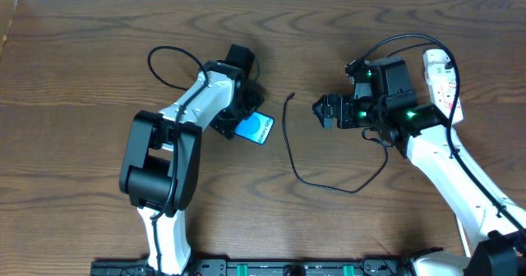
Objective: Plug charger to phone and switch on socket
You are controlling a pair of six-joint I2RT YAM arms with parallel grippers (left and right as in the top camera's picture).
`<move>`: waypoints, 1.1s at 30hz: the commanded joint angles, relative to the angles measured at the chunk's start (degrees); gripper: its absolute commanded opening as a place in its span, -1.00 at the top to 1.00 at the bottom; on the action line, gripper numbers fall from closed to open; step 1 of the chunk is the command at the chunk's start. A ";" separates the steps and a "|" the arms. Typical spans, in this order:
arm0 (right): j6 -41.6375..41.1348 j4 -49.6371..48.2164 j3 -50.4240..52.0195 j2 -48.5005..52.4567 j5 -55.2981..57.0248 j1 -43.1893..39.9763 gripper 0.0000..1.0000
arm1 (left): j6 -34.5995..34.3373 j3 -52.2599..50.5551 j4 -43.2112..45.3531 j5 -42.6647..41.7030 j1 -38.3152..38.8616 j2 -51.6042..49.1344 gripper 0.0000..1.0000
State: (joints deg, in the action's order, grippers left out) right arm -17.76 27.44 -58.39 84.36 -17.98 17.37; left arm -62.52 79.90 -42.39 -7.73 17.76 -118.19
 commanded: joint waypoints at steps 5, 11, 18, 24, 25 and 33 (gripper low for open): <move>0.66 0.66 -0.68 0.20 0.52 -0.46 -0.98 | 27.10 -2.03 -1.49 -2.95 -7.96 -6.01 -0.77; 0.63 0.61 -0.68 0.20 0.52 -0.44 -0.98 | 33.81 -2.16 -3.52 2.62 -12.46 -6.01 -0.77; 0.66 0.57 -0.68 0.20 0.55 -0.44 -0.99 | 34.42 -2.60 -3.37 2.62 -11.80 -6.01 -0.79; 0.66 0.59 -0.68 0.20 0.55 -0.46 -0.98 | 35.34 -2.62 -1.16 6.73 -11.47 -6.01 -0.80; 0.66 0.61 -0.68 0.20 0.55 -0.46 -0.99 | 36.33 -2.69 -0.63 7.23 -11.47 -6.01 -0.79; 0.66 0.59 -0.68 0.20 0.57 -0.46 -0.99 | 45.59 -2.71 3.41 7.32 -11.45 -6.01 -0.80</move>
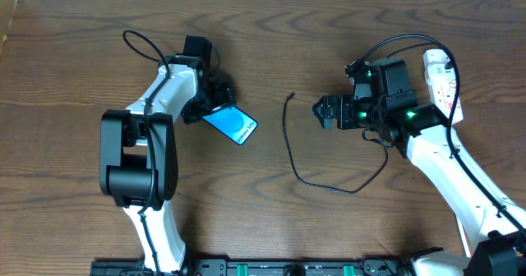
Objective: Plug charger to phone and switch on socket
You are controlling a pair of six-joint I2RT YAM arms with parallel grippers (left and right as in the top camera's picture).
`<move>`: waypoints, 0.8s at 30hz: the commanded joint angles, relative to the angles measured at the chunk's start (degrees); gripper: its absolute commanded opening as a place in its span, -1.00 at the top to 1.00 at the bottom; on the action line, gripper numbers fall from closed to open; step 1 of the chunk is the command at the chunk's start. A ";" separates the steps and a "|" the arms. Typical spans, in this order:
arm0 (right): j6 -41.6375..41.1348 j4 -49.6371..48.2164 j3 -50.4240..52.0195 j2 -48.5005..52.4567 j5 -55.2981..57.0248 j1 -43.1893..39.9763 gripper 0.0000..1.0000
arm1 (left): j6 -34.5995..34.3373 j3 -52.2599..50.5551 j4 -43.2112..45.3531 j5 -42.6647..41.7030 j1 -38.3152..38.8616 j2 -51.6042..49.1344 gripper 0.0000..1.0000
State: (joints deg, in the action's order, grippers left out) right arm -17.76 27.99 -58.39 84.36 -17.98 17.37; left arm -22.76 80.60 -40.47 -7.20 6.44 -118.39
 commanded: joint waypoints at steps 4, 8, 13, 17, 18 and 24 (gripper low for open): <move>0.66 0.07 -0.68 0.20 0.55 -0.46 -0.98 | 12.09 -3.39 3.32 6.29 -0.13 -5.81 -0.82; 0.66 -0.04 -0.68 0.20 0.57 -0.46 -0.99 | 17.31 -3.39 3.52 6.16 -0.13 -5.81 -0.79; 0.66 -0.28 -0.68 0.20 0.55 -0.46 -0.99 | 24.13 -3.34 2.34 1.57 -0.15 -5.79 -0.85; 0.66 -0.33 -0.68 0.20 0.57 -0.46 -0.98 | 25.33 -1.40 -2.32 -2.05 -0.26 -4.42 -0.89; 0.66 -0.39 -0.68 0.20 0.57 -0.46 -0.98 | 25.31 -1.07 -2.78 -2.01 -0.26 -3.82 -0.90; 0.66 -1.42 -0.68 0.20 0.57 -0.46 -0.98 | 11.37 -0.50 -3.67 0.55 -0.22 3.56 -0.96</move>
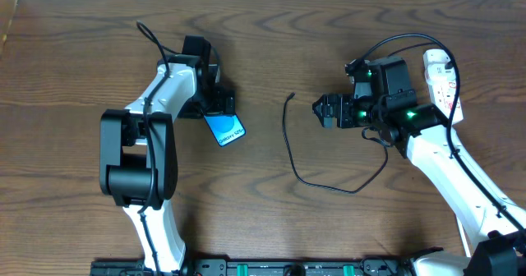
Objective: Plug charger to phone and switch on socket
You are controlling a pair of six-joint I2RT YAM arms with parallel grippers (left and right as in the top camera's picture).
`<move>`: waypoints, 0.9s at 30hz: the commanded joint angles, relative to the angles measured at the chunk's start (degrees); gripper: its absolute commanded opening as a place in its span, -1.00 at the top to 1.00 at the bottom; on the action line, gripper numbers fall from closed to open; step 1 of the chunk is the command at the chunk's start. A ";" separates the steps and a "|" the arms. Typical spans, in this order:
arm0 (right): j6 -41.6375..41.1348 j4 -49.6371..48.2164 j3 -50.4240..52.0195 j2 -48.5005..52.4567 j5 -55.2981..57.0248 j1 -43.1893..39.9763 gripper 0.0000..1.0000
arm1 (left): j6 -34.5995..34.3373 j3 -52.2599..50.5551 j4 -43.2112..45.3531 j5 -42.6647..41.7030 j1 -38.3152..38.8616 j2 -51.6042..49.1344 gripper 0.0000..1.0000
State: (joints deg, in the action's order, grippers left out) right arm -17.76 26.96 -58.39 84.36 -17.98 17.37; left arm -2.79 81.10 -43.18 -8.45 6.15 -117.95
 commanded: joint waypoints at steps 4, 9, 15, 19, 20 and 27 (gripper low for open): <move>0.66 -0.74 -0.68 0.20 0.55 -0.46 -0.98 | -22.23 -1.03 -2.25 1.84 0.79 4.50 -0.97; 0.66 -0.59 -0.68 0.20 0.55 -0.44 -0.98 | -34.12 -2.78 0.35 5.79 3.26 3.58 -0.97; 0.66 -0.37 -0.68 0.20 0.52 -0.46 -0.98 | -39.60 -3.43 2.12 13.00 7.50 1.44 -0.98; 0.66 -0.11 -0.68 0.20 0.55 -0.46 -0.98 | -41.48 -3.43 2.12 14.10 7.58 1.14 -0.98; 0.66 -0.11 -0.68 0.20 0.55 -0.44 -0.98 | -41.81 -3.43 2.14 14.12 7.43 1.14 -0.98; 0.66 -0.13 -0.68 0.20 0.55 -0.44 -0.98 | -42.12 -3.43 2.43 14.01 5.75 0.46 -0.98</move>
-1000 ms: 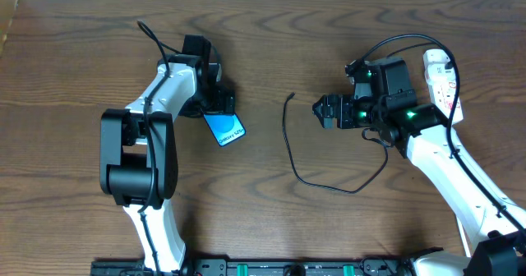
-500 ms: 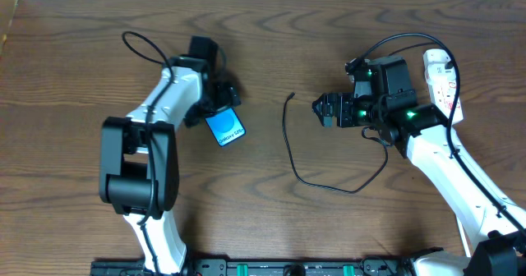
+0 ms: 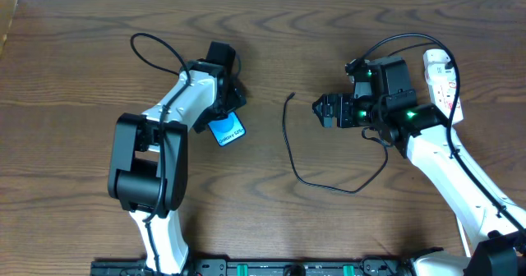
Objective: Plug charger to phone and switch on socket
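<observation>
The blue phone [image 3: 227, 131] sits left of centre, looking short as if tipped up. My left gripper [image 3: 226, 112] is at its upper end, seemingly shut on it, with the fingers hidden under the wrist. The black charger cable [image 3: 289, 149] lies on the table. Its free plug end [image 3: 292, 95] is in the middle. My right gripper [image 3: 321, 112] hovers just right of that plug end, open and empty. The white socket strip [image 3: 440, 77] lies at the far right edge, behind the right arm.
The cable loops down and round to the right [image 3: 353, 187], then runs under the right arm toward the strip. The left arm's own black cable [image 3: 152, 42] arcs at upper left. The dark wooden table [image 3: 74, 144] is bare at the left.
The left arm's wrist has swung to the right, while the phone stays in almost the same spot and pose. The right arm and the charger cable have not moved.
The left gripper first had the phone nearer the centre, close to the cable. Then phone and gripper were further left, the phone lying long and slanted. Then the phone was turned more upright and short-looking, where it stays. The right gripper stayed open beside the plug end throughout.
</observation>
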You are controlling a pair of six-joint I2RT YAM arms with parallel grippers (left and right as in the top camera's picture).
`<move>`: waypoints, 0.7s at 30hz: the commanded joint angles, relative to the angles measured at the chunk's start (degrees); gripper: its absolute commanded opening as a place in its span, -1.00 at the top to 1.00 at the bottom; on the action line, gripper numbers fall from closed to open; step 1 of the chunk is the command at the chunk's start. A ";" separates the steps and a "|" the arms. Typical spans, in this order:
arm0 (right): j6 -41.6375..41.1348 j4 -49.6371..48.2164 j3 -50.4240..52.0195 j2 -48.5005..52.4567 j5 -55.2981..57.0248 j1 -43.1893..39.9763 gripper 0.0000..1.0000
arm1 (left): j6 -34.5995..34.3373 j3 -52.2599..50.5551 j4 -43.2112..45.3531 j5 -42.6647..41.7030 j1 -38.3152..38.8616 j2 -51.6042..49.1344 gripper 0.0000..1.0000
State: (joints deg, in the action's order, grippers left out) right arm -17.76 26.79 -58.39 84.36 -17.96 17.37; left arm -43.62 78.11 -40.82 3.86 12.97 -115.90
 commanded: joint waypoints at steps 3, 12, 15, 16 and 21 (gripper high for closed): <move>0.66 0.00 -0.68 0.20 0.52 -0.44 -0.98 | -1.27 -0.48 -0.02 -0.63 -1.05 -3.26 -0.97; 0.66 0.07 -0.68 0.20 0.52 -0.44 -0.98 | -1.27 -0.61 -0.09 -4.98 -1.07 -5.95 -0.82; 0.66 0.04 -0.68 0.20 0.52 -0.44 -0.99 | -1.27 -0.61 -0.07 -4.94 -1.07 -5.95 -0.73; 0.66 0.04 -0.68 0.20 0.52 -0.44 -0.99 | -1.27 -0.61 -0.07 -4.94 -1.07 -5.97 -0.70; 0.66 0.04 -0.68 0.20 0.55 -0.46 -0.99 | -1.29 -0.61 -0.07 -4.96 -1.07 -5.95 -0.50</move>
State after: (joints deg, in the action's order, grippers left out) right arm -17.76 26.79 -58.39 84.36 -17.98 17.37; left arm -44.75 79.07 -40.60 0.62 11.99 -117.71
